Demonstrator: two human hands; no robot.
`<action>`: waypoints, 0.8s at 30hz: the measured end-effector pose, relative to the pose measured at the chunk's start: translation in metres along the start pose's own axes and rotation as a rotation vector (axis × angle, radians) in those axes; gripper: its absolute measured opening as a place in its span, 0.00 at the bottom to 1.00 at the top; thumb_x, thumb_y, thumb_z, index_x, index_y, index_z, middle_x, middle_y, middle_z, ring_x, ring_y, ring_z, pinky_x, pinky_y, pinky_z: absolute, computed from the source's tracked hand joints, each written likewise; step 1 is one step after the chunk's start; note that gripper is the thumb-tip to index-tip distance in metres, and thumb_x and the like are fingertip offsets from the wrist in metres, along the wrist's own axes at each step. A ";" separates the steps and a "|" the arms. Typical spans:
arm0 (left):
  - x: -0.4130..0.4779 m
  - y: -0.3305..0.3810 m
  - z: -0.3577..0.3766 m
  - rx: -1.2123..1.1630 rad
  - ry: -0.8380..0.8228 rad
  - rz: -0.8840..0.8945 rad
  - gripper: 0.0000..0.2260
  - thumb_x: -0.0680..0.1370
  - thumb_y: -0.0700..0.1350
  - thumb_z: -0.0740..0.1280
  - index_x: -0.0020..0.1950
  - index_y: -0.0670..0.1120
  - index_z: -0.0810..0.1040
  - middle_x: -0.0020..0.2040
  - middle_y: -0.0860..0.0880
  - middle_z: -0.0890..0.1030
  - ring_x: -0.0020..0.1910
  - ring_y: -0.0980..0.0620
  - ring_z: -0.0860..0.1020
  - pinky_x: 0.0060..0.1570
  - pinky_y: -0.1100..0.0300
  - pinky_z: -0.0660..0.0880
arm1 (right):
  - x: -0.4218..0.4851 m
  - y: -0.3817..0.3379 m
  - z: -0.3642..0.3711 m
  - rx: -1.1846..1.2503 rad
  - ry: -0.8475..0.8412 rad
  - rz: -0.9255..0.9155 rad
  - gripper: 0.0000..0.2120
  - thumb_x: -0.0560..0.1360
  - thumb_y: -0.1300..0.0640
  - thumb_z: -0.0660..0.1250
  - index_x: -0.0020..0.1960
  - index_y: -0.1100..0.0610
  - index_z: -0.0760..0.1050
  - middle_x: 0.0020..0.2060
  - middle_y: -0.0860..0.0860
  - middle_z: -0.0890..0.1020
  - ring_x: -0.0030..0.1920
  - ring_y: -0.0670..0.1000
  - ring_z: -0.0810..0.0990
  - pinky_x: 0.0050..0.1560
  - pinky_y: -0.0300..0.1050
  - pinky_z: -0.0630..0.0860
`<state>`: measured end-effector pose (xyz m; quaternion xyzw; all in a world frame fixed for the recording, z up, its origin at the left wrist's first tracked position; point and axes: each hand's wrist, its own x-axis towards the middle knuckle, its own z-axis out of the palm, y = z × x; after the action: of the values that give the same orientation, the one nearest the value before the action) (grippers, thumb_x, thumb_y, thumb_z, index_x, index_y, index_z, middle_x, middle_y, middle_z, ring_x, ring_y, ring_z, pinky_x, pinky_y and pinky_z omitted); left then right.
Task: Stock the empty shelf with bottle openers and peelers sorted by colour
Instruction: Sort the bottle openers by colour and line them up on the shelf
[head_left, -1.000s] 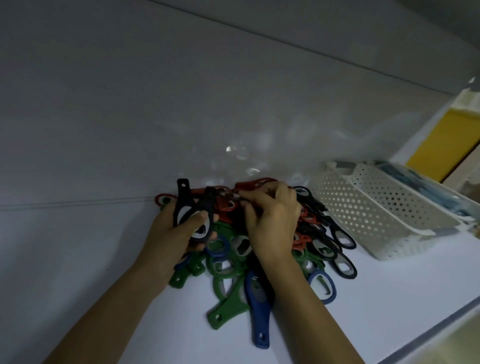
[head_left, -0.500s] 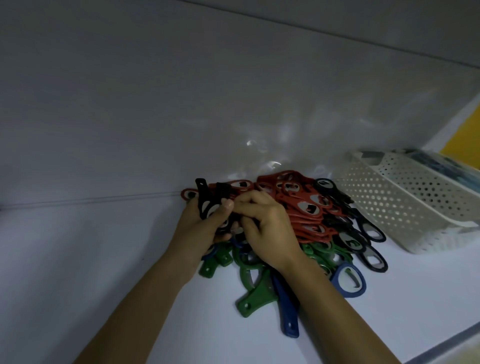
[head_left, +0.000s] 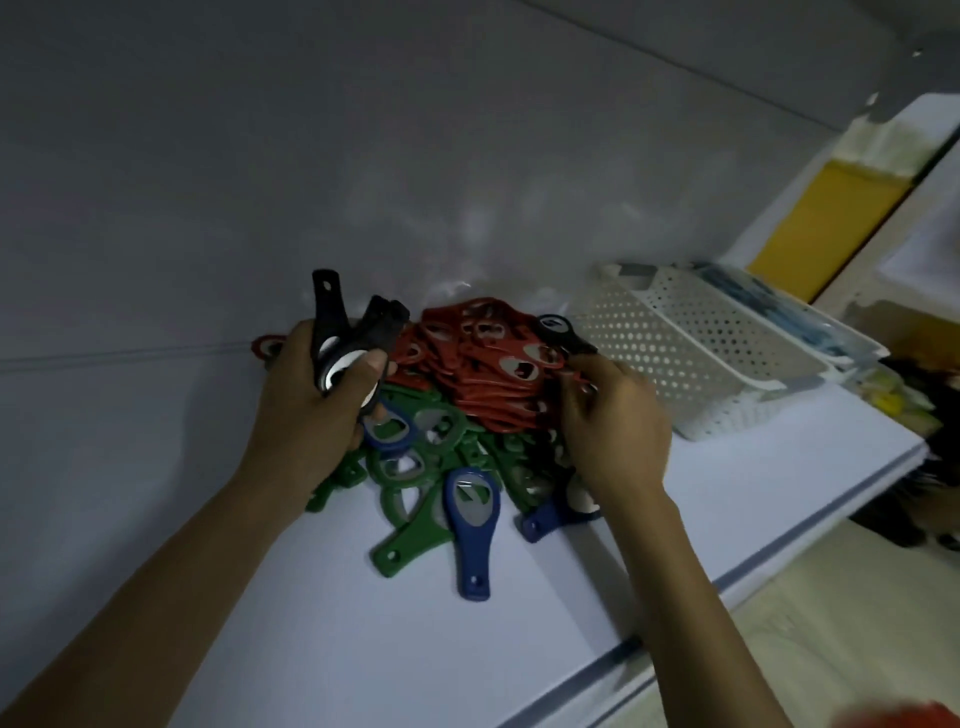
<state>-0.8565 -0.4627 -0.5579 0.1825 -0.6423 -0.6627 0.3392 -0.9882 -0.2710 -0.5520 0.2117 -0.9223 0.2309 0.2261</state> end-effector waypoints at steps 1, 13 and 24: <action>-0.004 0.000 0.006 -0.042 -0.018 -0.013 0.06 0.77 0.43 0.66 0.53 0.50 0.74 0.38 0.51 0.82 0.25 0.61 0.76 0.20 0.68 0.69 | -0.003 0.012 -0.001 -0.056 -0.029 0.066 0.15 0.77 0.52 0.62 0.62 0.51 0.76 0.56 0.55 0.80 0.56 0.59 0.76 0.54 0.53 0.73; -0.034 -0.009 0.076 -0.361 -0.387 -0.279 0.09 0.78 0.39 0.64 0.57 0.48 0.74 0.40 0.53 0.84 0.35 0.55 0.81 0.30 0.64 0.75 | -0.014 0.022 0.013 0.265 -0.129 0.127 0.13 0.74 0.56 0.69 0.57 0.52 0.81 0.51 0.49 0.82 0.51 0.51 0.79 0.50 0.44 0.73; -0.031 -0.007 0.067 -0.525 -0.325 -0.352 0.14 0.74 0.45 0.67 0.59 0.49 0.75 0.52 0.48 0.83 0.48 0.50 0.83 0.37 0.61 0.78 | -0.027 -0.031 -0.014 0.754 0.237 0.070 0.09 0.74 0.62 0.69 0.52 0.53 0.80 0.45 0.47 0.82 0.45 0.42 0.80 0.46 0.36 0.76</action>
<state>-0.8817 -0.3933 -0.5637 0.0891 -0.4545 -0.8737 0.1486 -0.9461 -0.2812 -0.5448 0.2201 -0.7472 0.5837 0.2292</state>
